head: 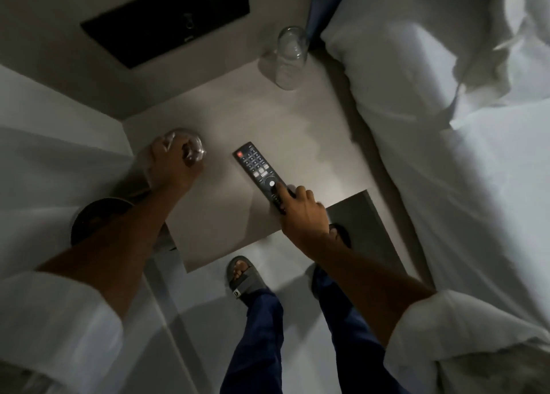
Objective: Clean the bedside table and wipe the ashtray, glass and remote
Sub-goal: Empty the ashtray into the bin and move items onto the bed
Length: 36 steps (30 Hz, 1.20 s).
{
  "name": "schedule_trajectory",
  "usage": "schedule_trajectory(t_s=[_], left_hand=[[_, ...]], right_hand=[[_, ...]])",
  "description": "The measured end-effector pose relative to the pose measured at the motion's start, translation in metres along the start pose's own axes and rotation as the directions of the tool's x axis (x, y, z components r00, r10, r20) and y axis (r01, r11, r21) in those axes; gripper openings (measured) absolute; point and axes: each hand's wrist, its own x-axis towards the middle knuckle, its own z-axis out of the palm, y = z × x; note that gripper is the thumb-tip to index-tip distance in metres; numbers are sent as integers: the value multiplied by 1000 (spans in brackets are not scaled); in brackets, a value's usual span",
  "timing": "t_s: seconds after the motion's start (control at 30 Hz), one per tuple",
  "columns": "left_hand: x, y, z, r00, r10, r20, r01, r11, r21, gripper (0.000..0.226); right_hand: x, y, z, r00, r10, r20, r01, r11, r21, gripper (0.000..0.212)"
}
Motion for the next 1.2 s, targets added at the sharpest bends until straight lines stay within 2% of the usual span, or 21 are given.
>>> schedule_trajectory(t_s=[0.1, 0.23, 0.33, 0.4, 0.5, 0.6, 0.7, 0.77, 0.87, 0.97, 1.1, 1.2], left_hand=[[-11, 12, 13, 1000, 9, 21, -7, 997, -78, 71], [-32, 23, 26, 996, 51, 71, -50, 999, -18, 100], [-59, 59, 24, 991, 71, 111, -73, 997, 14, 102], [-89, 91, 18, 989, 115, 94, -109, 992, -66, 99], [-139, 148, 7, 964, 247, 95, -209, 930, -303, 92], [-184, 209, -5, 898, 437, 57, -380, 832, -404, 91], [-217, 272, -12, 826, 564, -13, -516, 746, -421, 91], [-226, 305, -10, 765, 642, -42, -602, 692, -399, 92], [-237, 354, 3, 683, 730, -25, -684, 627, -372, 91], [-247, 398, 27, 565, 824, 44, -774, 548, -318, 96], [-261, 440, 63, 443, 887, 131, -847, 462, -264, 105], [-262, 450, 82, 403, 900, 165, -871, 432, -233, 103]], right_hand=[[-19, 22, -9, 998, 62, 11, -63, 992, 111, 71], [-52, 48, -5, 992, 116, 55, -126, 964, 233, 73], [-78, 72, -9, 986, 164, 7, -158, 941, 300, 68], [-96, 82, -22, 983, 178, -41, -154, 928, 339, 65], [-125, 95, -54, 968, 189, -165, -109, 908, 404, 65], [-154, 113, -94, 914, 213, -345, -16, 869, 495, 66], [-182, 142, -138, 796, 324, -511, 15, 834, 551, 67], [-196, 167, -156, 710, 424, -563, -15, 808, 590, 67], [-214, 218, -180, 582, 588, -562, -113, 743, 660, 62], [-224, 269, -192, 504, 696, -512, -291, 695, 658, 56], [-226, 313, -195, 454, 781, -429, -459, 618, 639, 51], [-220, 322, -190, 481, 777, -406, -492, 623, 609, 37]])
